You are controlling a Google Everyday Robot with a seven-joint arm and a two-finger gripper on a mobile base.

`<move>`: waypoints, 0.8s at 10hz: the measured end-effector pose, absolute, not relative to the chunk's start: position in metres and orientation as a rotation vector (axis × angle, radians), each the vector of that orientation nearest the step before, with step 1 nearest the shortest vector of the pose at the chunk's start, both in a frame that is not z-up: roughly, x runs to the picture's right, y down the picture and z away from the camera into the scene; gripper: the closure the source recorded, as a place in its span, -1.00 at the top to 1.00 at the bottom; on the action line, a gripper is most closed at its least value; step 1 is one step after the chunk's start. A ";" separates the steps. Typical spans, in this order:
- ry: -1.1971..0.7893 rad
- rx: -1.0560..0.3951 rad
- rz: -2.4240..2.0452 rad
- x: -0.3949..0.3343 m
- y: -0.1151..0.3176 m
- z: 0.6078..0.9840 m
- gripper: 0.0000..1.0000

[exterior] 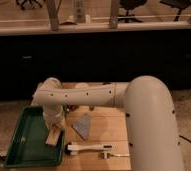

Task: Place eraser in tray

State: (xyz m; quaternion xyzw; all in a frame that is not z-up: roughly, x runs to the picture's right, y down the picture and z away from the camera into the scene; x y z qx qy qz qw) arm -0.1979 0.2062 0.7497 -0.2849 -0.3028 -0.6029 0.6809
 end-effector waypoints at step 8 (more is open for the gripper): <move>-0.693 -0.643 -1.371 -0.195 0.206 0.749 -0.98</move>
